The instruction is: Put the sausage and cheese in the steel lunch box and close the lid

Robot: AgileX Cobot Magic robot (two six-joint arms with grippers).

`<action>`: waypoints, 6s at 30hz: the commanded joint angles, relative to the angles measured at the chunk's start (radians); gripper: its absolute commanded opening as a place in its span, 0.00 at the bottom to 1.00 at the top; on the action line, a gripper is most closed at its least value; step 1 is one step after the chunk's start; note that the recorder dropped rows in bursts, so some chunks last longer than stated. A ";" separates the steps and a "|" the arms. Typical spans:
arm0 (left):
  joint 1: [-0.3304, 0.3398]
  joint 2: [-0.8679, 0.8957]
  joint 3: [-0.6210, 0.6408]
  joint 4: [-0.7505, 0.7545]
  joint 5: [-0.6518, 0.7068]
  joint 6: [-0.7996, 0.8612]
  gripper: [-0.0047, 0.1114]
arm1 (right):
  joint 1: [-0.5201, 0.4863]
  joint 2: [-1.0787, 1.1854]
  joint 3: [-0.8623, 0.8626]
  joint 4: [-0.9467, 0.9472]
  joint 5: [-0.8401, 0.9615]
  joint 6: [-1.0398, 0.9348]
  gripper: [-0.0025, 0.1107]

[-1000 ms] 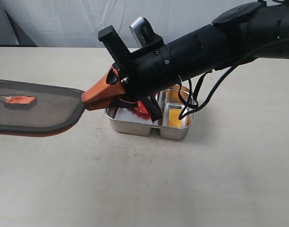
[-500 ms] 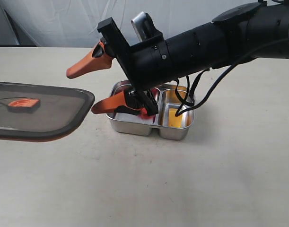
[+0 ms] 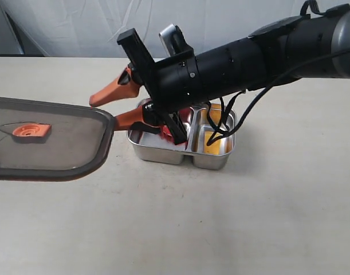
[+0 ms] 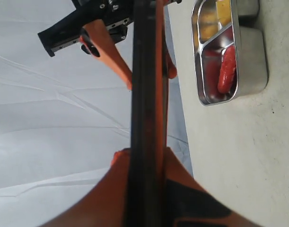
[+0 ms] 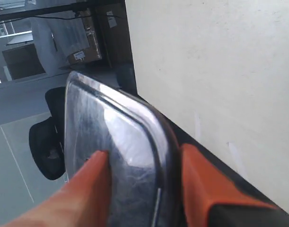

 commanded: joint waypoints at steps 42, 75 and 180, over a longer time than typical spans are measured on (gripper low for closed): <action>-0.007 -0.113 0.015 0.005 0.097 -0.056 0.04 | 0.093 -0.002 -0.006 -0.215 0.089 -0.285 0.03; -0.007 -0.113 0.015 0.005 0.113 -0.067 0.04 | 0.093 -0.002 -0.006 -0.096 0.111 -0.281 0.94; -0.007 -0.248 0.023 0.032 0.097 -0.324 0.49 | -0.316 -0.129 0.290 0.185 -0.044 -0.561 0.01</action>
